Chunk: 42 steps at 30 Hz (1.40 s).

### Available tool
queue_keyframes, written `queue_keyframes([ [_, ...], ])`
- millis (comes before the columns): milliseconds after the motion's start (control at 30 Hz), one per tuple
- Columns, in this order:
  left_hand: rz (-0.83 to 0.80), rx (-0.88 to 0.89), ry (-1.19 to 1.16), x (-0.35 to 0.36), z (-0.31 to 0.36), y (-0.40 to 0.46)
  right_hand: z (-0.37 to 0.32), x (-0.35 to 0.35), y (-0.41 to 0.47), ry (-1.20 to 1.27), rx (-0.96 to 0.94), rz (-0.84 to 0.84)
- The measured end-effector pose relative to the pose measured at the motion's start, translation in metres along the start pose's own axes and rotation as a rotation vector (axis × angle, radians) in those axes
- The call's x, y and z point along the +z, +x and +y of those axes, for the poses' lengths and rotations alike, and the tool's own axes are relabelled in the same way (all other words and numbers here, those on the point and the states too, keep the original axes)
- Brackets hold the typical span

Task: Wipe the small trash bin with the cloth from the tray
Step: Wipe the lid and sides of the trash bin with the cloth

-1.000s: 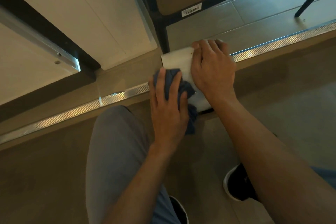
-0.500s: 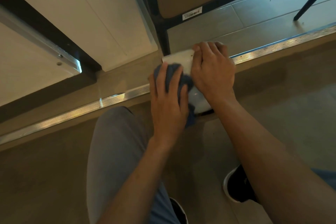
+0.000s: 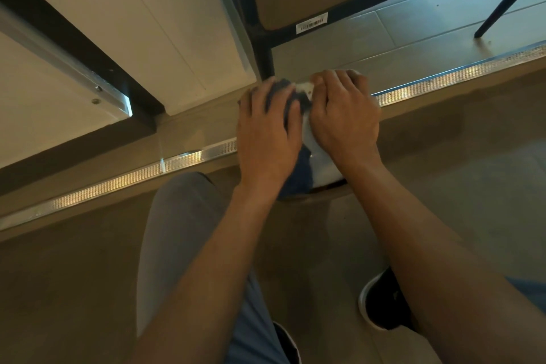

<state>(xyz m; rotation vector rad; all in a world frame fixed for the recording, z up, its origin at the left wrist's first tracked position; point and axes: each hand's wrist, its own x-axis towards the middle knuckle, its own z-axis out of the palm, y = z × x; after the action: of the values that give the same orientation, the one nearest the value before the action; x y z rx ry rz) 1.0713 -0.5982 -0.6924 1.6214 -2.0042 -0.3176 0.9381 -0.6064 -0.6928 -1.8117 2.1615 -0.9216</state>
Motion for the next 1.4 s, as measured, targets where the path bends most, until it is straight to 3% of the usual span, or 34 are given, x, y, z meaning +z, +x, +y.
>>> queue_keyframes([
  [67, 0.006, 0.063, 0.0, 0.003, -0.007, -0.037, 0.0, 0.0, 0.0, -0.013, -0.017, 0.0],
  [167, -0.017, 0.005, -0.133, -0.001, -0.019, -0.049, -0.001, -0.001, -0.001, -0.033, -0.023, 0.012],
  [267, -0.025, -0.135, -0.228, -0.01, -0.014, -0.001, -0.001, -0.001, -0.001, -0.034, -0.014, -0.014],
  [367, -0.129, -0.238, -0.113, -0.012, -0.007, 0.045, 0.001, -0.001, -0.001, -0.024, -0.01, -0.015],
  [500, -0.044, -0.007, 0.051, -0.005, -0.001, 0.001, -0.001, 0.0, -0.001, -0.027, -0.012, -0.003],
  [600, 0.002, 0.049, -0.045, 0.006, -0.009, -0.053, -0.001, 0.001, -0.001, -0.039, -0.013, 0.014],
  [733, -0.001, -0.222, -0.439, 0.001, -0.011, -0.035, -0.002, 0.001, -0.001, -0.027, -0.002, 0.02],
  [867, -0.118, -0.455, -0.422, -0.009, -0.015, 0.043, 0.0, 0.0, -0.001, 0.004, -0.008, -0.014],
  [933, -0.097, -0.43, -0.38, -0.005, -0.013, 0.041, 0.0, 0.0, 0.0, 0.007, -0.001, -0.007],
  [1033, 0.072, -0.285, -0.378, 0.005, 0.0, -0.023, -0.002, 0.0, 0.0, 0.008, 0.011, 0.006],
  [1167, 0.052, -0.255, -0.404, 0.017, 0.003, -0.084, -0.003, 0.0, -0.001, -0.015, -0.001, 0.012],
  [1300, 0.084, -0.322, -0.488, 0.008, -0.008, -0.028, -0.003, 0.001, 0.0, -0.022, 0.017, 0.005],
  [1400, -0.038, -0.36, -0.348, -0.003, -0.018, 0.033, -0.004, 0.001, -0.001, -0.015, 0.024, 0.002],
])
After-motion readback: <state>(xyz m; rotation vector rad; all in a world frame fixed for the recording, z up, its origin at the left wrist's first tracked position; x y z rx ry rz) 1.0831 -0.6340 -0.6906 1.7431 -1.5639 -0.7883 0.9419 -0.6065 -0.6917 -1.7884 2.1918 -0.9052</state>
